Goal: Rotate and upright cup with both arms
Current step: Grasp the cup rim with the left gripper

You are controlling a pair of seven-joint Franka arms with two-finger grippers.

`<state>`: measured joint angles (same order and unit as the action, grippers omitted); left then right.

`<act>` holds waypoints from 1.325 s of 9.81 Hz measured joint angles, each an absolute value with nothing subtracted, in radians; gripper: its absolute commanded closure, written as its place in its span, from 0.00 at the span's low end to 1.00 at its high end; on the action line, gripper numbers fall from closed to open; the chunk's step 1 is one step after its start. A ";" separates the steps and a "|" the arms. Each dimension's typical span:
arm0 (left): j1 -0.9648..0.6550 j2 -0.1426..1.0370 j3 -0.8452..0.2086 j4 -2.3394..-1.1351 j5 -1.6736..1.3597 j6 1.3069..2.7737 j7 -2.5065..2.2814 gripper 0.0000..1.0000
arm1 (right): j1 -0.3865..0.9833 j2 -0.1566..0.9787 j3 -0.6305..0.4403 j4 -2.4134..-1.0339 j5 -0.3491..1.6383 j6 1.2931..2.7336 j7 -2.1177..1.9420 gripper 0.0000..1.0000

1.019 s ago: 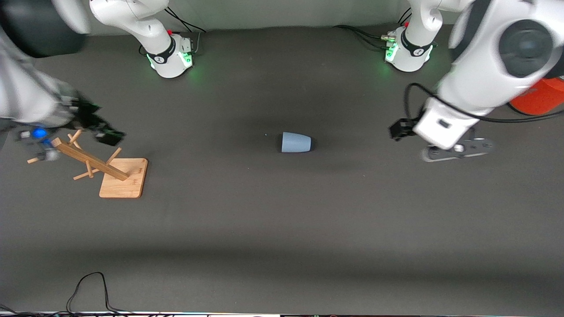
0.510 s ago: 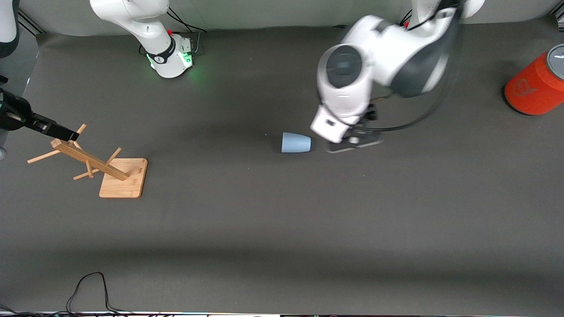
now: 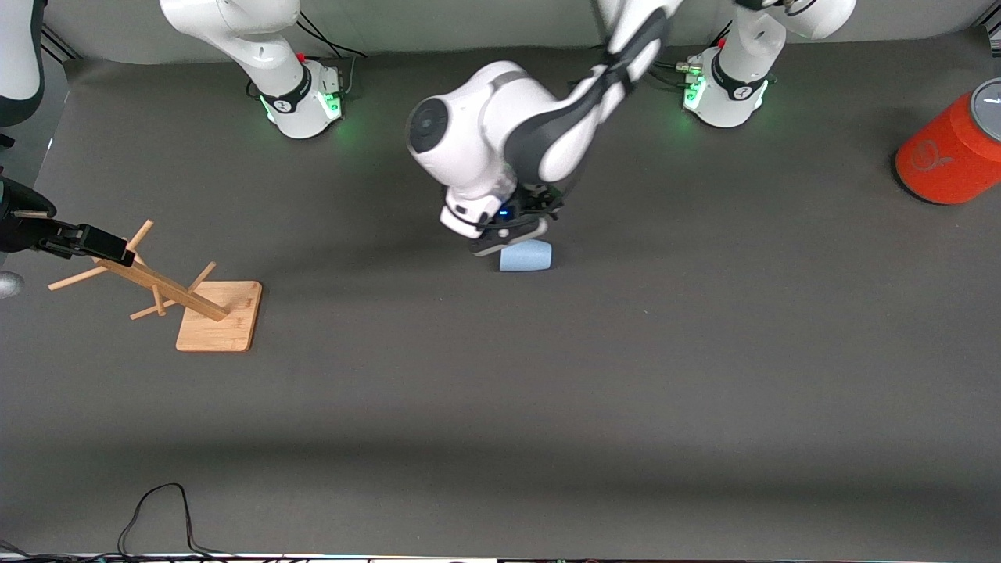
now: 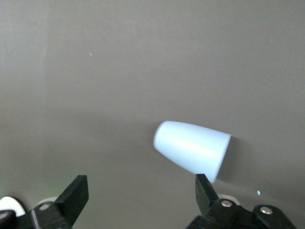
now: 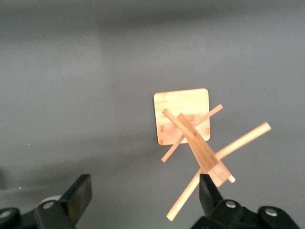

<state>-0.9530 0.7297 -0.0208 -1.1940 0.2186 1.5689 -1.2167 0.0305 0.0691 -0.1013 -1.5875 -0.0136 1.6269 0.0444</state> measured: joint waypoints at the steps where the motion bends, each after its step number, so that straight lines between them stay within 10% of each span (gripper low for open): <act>1: -0.990 0.790 -0.020 -1.174 0.254 1.604 -1.269 0.00 | 0.031 0.069 -0.099 -1.588 -0.015 1.634 0.029 0.00; 4: -1.053 0.912 -0.017 -1.153 0.376 1.680 -1.393 0.02 | 0.030 0.069 -0.098 -1.592 -0.018 1.639 0.020 0.00; 5: -1.059 0.928 -0.017 -1.152 0.399 1.681 -1.406 0.22 | 0.019 0.069 -0.089 -1.596 -0.020 1.642 0.017 0.00; 6: -1.060 0.931 -0.013 -1.149 0.406 1.681 -1.408 0.71 | -0.004 0.069 -0.067 -1.599 -0.020 1.644 0.008 0.00; 7: -1.059 0.931 -0.007 -1.142 0.406 1.677 -1.408 1.00 | -0.013 0.069 -0.055 -1.599 -0.020 1.645 0.001 0.00; 13: -1.058 0.929 -0.004 -1.116 0.408 1.566 -1.405 1.00 | -0.002 0.069 -0.051 -1.600 -0.021 1.646 -0.003 0.00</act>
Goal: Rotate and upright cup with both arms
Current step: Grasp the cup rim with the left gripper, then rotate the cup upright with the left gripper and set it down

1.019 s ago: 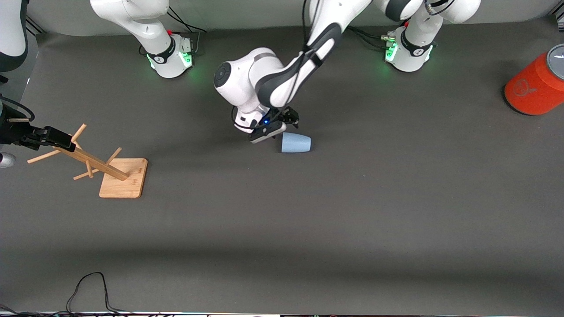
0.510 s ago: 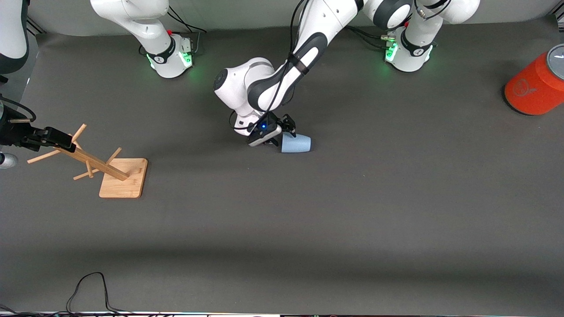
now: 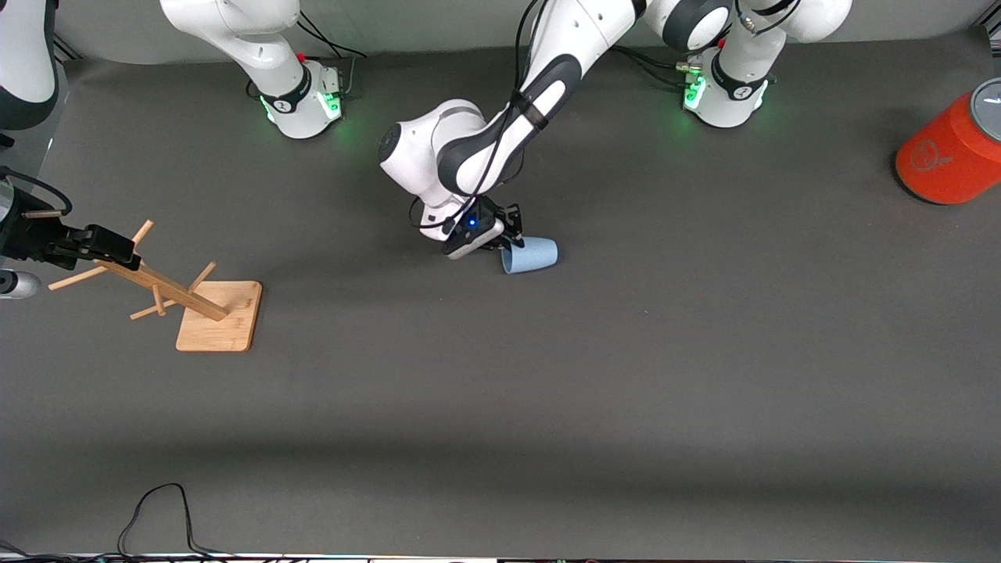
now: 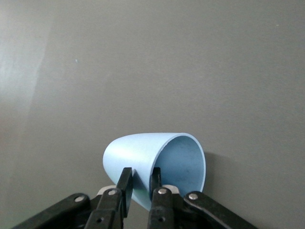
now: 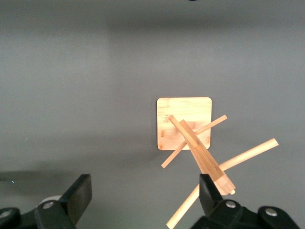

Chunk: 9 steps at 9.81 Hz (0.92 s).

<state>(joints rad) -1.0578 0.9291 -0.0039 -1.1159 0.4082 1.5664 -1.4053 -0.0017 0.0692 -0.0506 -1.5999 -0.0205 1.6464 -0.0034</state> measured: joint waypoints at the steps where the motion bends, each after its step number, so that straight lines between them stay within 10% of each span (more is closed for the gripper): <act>1: -1.049 0.921 -0.003 -1.111 0.399 1.538 -1.394 1.00 | 0.009 0.069 -0.059 -1.600 -0.021 1.647 -0.004 0.00; 6: -0.901 0.747 0.002 -1.107 0.216 1.540 -1.325 1.00 | 0.016 0.069 -0.066 -1.600 -0.021 1.659 -0.005 0.00; 9: -0.882 0.563 -0.001 -1.367 0.147 1.800 -1.407 1.00 | 0.017 0.069 -0.067 -1.600 -0.021 1.665 -0.005 0.00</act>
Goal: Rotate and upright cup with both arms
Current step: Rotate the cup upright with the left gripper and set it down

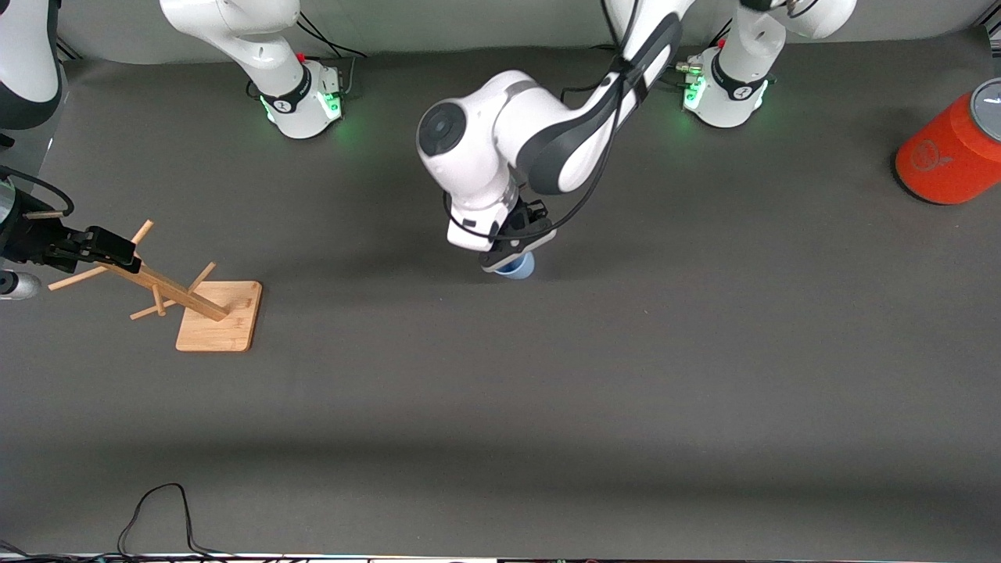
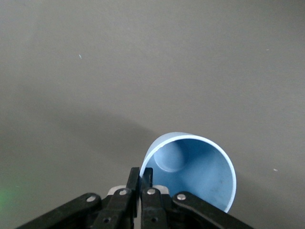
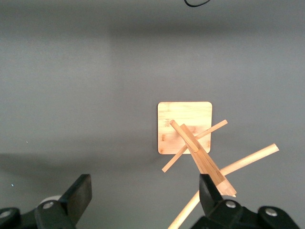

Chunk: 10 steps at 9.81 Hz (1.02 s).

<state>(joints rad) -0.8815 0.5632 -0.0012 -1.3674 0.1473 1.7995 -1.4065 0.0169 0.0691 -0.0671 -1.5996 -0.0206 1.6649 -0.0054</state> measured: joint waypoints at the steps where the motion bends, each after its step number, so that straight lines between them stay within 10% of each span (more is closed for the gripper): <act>1: -0.883 0.500 -0.003 -1.481 0.143 1.908 -1.470 1.00 | 0.017 0.069 -0.067 -1.600 -0.021 1.665 -0.005 0.00; 5: -0.892 0.424 -0.006 -1.774 0.141 2.265 -1.742 1.00 | 0.020 0.069 -0.068 -1.599 -0.020 1.665 -0.005 0.00; 10: -0.911 0.474 -0.008 -1.830 0.141 2.362 -1.820 0.90 | 0.020 0.069 -0.069 -1.595 -0.016 1.665 -0.005 0.00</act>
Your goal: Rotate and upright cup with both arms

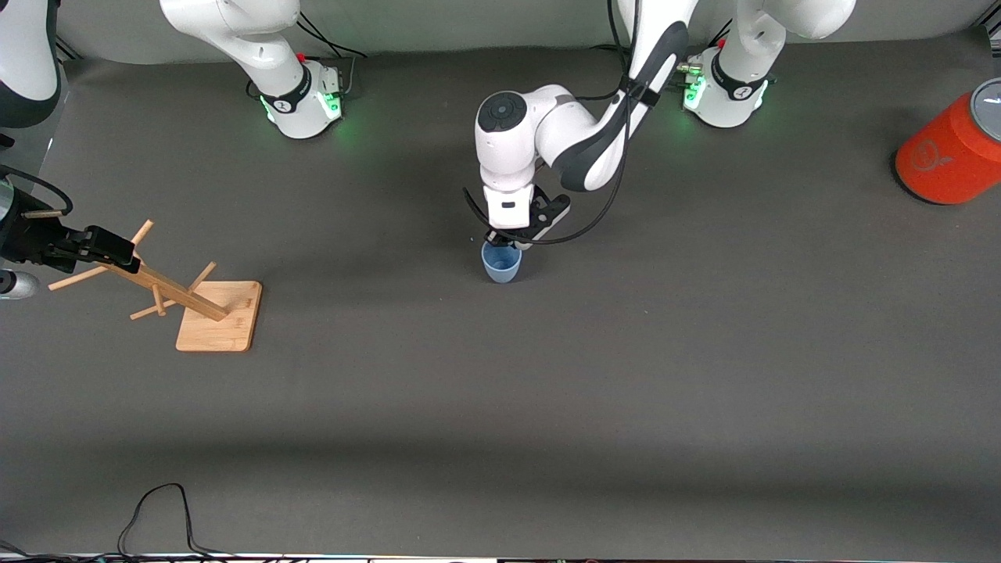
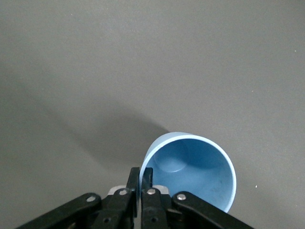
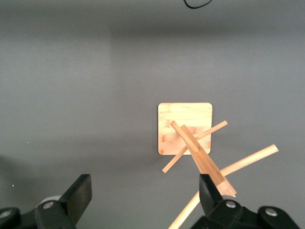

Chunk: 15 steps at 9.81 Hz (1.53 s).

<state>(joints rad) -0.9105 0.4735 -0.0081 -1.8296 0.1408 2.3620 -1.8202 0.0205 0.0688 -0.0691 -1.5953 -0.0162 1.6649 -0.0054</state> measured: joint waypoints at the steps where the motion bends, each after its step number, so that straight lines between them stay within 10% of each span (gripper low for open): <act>1: -0.911 0.478 -0.008 -1.830 0.141 2.362 -1.820 0.87 | 0.020 0.069 -0.070 -1.595 -0.007 1.665 -0.005 0.00; 5: -0.911 0.486 -0.008 -1.830 0.142 2.363 -1.820 0.03 | 0.021 0.068 -0.071 -1.595 0.006 1.647 -0.005 0.00; 15: -0.764 0.345 0.006 -1.702 0.125 2.026 -1.222 0.00 | 0.023 0.067 -0.071 -1.595 0.007 1.647 -0.005 0.00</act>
